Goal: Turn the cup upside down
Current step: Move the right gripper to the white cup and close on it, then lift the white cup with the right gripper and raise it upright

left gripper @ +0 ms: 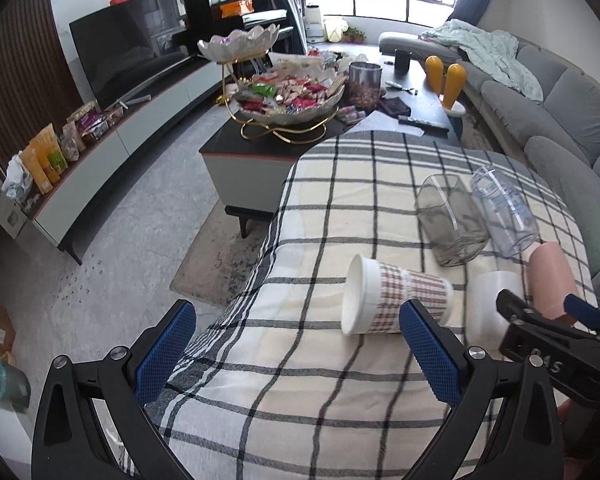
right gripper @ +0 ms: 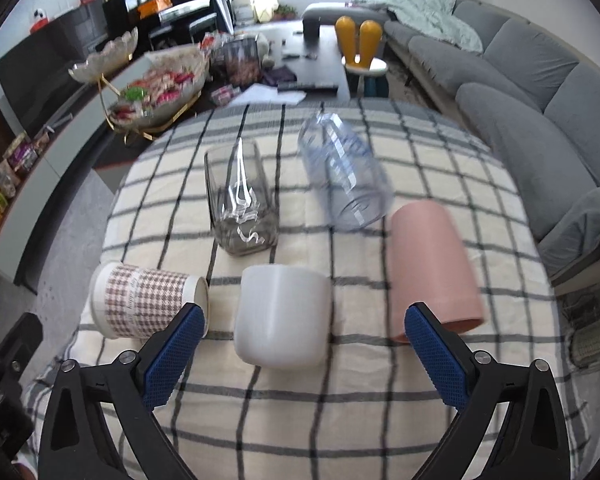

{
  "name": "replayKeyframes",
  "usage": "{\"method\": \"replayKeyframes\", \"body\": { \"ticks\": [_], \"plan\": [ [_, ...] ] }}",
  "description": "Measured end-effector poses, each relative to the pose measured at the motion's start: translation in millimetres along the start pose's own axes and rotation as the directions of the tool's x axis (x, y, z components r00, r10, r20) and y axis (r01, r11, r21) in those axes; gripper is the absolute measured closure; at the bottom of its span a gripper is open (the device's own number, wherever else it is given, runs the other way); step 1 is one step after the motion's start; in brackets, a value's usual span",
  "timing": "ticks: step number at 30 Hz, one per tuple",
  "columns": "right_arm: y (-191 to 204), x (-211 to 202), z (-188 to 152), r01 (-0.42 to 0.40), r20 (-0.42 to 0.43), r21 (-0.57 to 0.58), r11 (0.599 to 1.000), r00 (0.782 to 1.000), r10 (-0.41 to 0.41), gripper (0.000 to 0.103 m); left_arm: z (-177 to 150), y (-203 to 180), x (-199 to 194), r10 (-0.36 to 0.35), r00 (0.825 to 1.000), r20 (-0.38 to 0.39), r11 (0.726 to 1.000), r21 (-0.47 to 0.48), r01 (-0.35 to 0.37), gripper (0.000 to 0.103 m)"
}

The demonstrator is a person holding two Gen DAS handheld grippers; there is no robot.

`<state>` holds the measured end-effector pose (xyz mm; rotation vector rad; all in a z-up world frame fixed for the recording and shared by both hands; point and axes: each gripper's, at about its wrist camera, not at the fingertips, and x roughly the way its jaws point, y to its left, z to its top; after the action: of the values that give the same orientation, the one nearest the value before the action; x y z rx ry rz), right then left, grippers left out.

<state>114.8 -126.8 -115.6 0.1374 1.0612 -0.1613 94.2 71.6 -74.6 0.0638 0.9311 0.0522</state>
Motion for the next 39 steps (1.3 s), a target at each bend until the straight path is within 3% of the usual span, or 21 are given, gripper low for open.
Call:
{"method": "replayKeyframes", "body": {
  "ticks": [7, 17, 27, 39],
  "plan": [
    [3.3, 32.0, -6.2, 0.021, -0.061, 0.005, 1.000, 0.998, -0.021, 0.007, -5.2, 4.3, 24.7, -0.001, 0.999, -0.039, 1.000, -0.005, 0.001, 0.000],
    [4.8, 47.1, -8.1, 0.011, -0.089, -0.007, 1.000, 0.996, -0.011, 0.032, -10.3, 1.9, 34.9, -0.012, 0.998, -0.068, 1.000, -0.004, 0.012, 0.000],
    [2.7, 26.6, -14.4, -0.030, -0.078, -0.012, 0.999, 0.997, 0.029, 0.033, -16.6, 1.2, 22.0, -0.040, 0.996, -0.074, 0.999, -0.010, 0.040, 0.000],
    [-5.0, -24.2, -83.4, -0.117, -0.180, 0.005, 0.993, 0.977, 0.115, 0.033, -62.9, -0.8, -40.1, -0.104, 0.989, -0.104, 0.993, 0.054, 0.110, 0.000]
  ]
}}
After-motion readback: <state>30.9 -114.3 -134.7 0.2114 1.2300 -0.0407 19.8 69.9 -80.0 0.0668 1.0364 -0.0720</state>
